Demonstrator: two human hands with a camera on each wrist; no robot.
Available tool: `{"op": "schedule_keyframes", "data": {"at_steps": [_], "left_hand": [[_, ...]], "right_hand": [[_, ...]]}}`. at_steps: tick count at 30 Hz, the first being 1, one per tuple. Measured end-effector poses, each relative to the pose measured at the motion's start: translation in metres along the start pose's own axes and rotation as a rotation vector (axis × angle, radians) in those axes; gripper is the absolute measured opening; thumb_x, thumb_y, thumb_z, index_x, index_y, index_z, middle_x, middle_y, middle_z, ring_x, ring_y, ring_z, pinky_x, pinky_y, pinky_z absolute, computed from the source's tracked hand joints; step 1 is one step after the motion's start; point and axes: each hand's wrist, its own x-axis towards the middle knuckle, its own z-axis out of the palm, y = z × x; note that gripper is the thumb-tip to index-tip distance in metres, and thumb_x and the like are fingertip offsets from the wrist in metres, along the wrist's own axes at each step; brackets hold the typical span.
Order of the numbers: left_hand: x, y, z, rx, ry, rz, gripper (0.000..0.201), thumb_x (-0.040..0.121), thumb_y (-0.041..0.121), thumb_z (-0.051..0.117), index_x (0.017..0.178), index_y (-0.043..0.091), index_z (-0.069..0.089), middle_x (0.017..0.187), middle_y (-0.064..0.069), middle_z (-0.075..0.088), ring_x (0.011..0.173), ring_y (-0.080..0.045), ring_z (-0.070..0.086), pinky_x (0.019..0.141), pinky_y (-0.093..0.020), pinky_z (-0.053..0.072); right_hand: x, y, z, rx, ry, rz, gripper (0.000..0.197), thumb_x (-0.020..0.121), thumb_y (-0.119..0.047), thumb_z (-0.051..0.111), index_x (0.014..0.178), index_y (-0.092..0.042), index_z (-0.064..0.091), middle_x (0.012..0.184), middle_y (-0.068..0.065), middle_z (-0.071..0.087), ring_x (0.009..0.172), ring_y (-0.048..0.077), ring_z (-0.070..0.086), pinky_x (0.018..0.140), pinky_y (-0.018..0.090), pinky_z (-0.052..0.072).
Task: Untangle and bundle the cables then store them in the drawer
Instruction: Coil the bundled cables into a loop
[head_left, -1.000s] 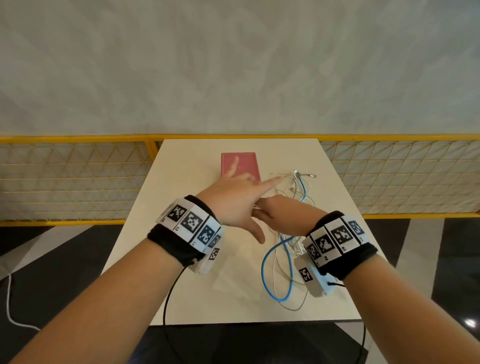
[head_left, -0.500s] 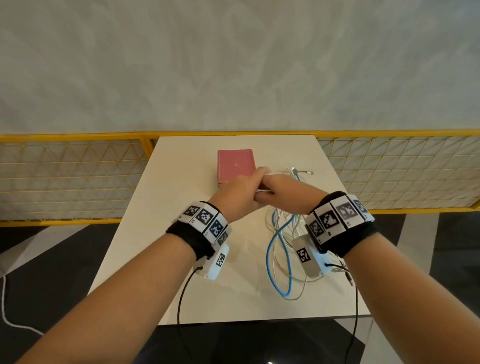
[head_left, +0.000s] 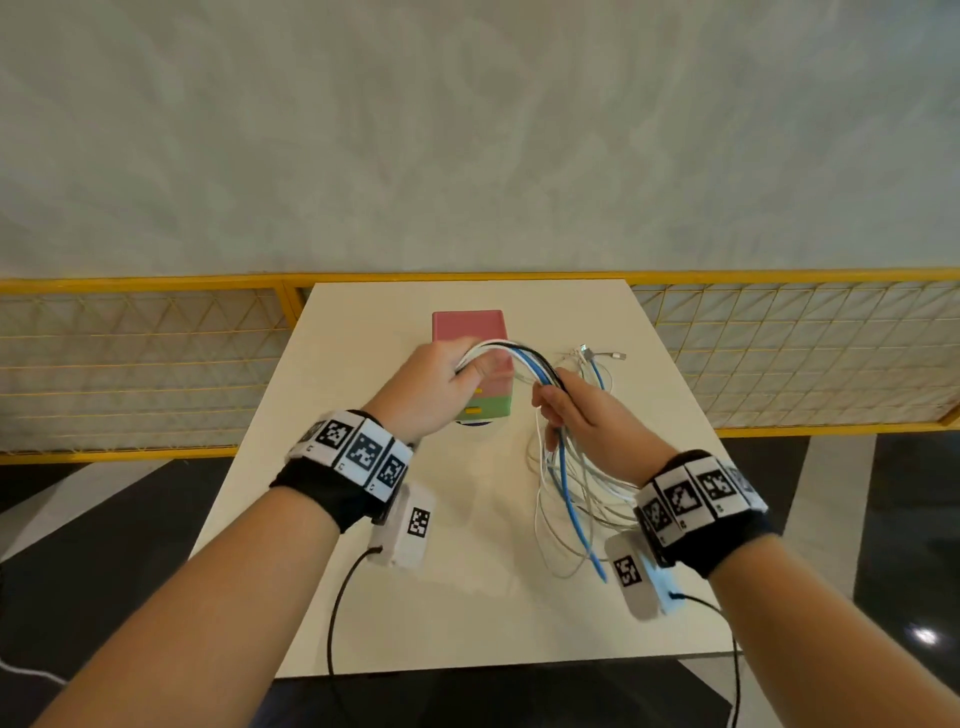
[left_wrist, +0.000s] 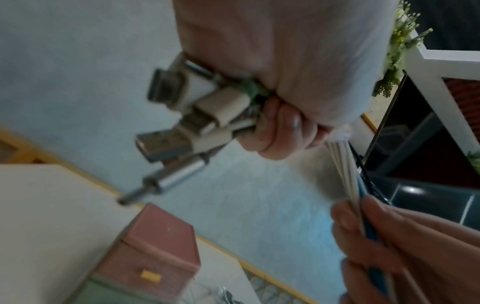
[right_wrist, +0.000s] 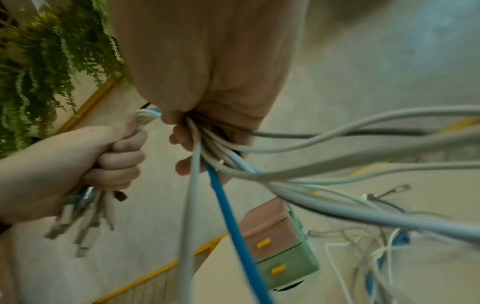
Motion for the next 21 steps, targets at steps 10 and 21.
{"op": "schedule_keyframes", "data": {"at_steps": [10, 21], "left_hand": [[-0.002, 0.033, 0.026, -0.565, 0.12, -0.219, 0.029, 0.1, 0.043, 0.041, 0.086, 0.025, 0.058, 0.051, 0.013, 0.044, 0.048, -0.008, 0.039, 0.044, -0.022, 0.033], [-0.001, 0.041, 0.023, -0.502, 0.062, -0.265, 0.031, 0.095, 0.041, 0.055, 0.094, 0.016, 0.075, 0.093, -0.015, 0.071, 0.086, -0.028, 0.068, 0.08, -0.042, 0.055]], "right_hand": [[0.029, -0.04, 0.032, 0.371, 0.18, 0.085, 0.027, 0.103, -0.028, 0.028, 0.08, -0.026, 0.042, 0.058, -0.001, 0.041, 0.041, 0.009, 0.034, 0.041, 0.025, 0.029], [0.018, -0.055, 0.015, 0.283, -0.174, 0.034, 0.037, 0.076, 0.005, 0.066, 0.097, -0.019, 0.046, 0.085, 0.007, 0.056, 0.068, 0.013, 0.058, 0.059, 0.024, 0.047]]}}
